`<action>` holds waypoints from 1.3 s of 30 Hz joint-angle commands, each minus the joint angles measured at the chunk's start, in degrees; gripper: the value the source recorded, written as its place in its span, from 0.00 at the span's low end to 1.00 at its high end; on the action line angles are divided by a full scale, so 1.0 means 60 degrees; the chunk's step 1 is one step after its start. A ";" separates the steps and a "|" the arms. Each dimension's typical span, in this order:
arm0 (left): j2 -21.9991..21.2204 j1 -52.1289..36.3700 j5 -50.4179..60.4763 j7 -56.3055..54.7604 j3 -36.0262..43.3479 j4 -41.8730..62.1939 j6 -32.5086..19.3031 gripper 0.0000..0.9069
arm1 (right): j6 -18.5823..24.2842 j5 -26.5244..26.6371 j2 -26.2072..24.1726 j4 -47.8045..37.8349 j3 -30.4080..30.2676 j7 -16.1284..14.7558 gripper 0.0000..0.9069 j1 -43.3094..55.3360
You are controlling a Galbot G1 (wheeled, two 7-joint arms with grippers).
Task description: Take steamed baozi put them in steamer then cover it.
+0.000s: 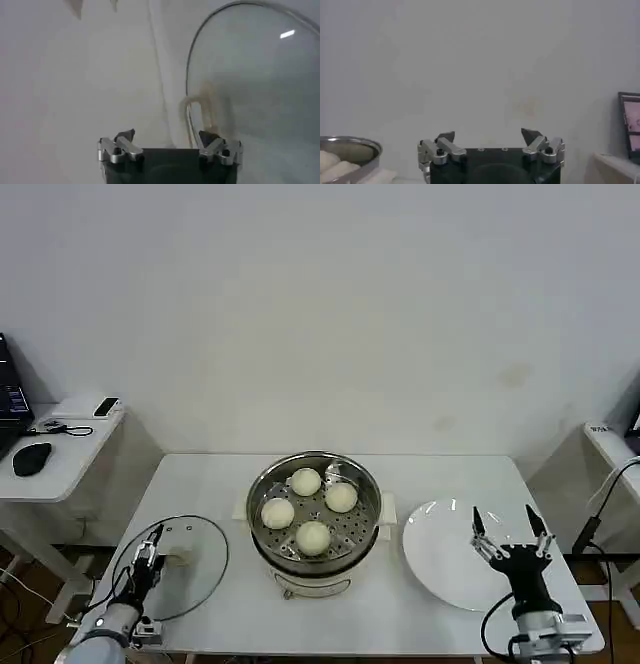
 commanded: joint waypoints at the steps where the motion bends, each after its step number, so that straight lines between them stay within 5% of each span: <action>1: -0.0006 -0.0556 0.0043 -0.0054 0.0151 0.0174 -0.0010 1.00 | 0.0059 -0.0110 0.0083 -0.0032 -0.0050 0.0020 1.00 -0.0041; 3: 0.0003 -0.0587 0.0013 0.0004 0.0179 0.0202 -0.0030 1.00 | 0.0062 -0.0128 0.0091 -0.0040 -0.0069 0.0021 1.00 -0.0039; 4: -0.0007 -0.0604 0.0007 0.0016 0.0193 0.0226 -0.0030 0.73 | 0.0063 -0.0129 0.0097 -0.0036 -0.0074 0.0020 1.00 -0.0038; 5: -0.0022 -0.0616 0.0007 0.0024 0.0192 0.0258 -0.0038 0.36 | 0.0066 -0.0133 0.0100 -0.0034 -0.0076 0.0016 1.00 -0.0036; 7: -0.0055 -0.0642 -0.0003 0.0006 0.0204 0.0341 -0.0083 0.00 | 0.0060 -0.0127 0.0099 -0.0029 -0.0076 0.0017 1.00 -0.0036; 25: -0.0255 -0.0412 0.0070 -0.0151 -0.0061 0.0148 -0.0456 0.00 | 0.0077 -0.0137 0.0024 0.0088 -0.0081 -0.0012 1.00 -0.0106; 39: -0.0405 0.0993 -0.1122 -0.0599 -0.0818 -0.2794 0.1779 0.00 | 0.0037 -0.0238 -0.0223 -0.0157 -0.0074 -0.0028 1.00 -0.0198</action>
